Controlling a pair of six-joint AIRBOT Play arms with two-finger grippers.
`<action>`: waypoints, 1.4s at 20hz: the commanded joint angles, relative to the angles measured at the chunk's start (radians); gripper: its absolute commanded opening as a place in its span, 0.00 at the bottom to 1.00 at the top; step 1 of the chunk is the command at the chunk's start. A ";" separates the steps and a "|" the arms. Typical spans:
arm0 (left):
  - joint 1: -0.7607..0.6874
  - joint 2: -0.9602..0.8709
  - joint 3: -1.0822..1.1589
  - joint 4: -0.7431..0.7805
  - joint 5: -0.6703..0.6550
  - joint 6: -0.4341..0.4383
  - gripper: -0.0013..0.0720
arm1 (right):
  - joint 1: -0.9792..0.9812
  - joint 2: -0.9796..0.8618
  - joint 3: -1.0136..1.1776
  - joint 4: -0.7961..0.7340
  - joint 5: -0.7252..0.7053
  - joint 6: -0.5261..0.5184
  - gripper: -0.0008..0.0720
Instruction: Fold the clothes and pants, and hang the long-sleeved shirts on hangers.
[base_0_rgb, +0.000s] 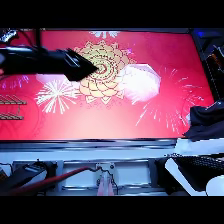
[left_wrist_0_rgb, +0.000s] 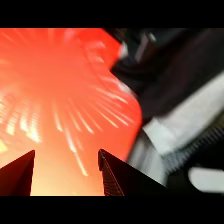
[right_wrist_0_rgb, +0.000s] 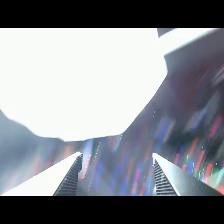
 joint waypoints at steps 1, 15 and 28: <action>0.062 0.097 0.001 0.203 0.183 -0.017 0.56 | 0.350 -0.030 -0.149 0.118 0.271 -0.385 0.72; 0.063 0.237 -0.124 0.623 0.266 -0.388 0.49 | 0.853 -0.029 -0.631 -0.238 0.020 -0.390 0.72; 0.063 0.237 -0.124 0.623 0.266 -0.388 0.49 | 0.853 -0.029 -0.631 -0.238 0.020 -0.390 0.72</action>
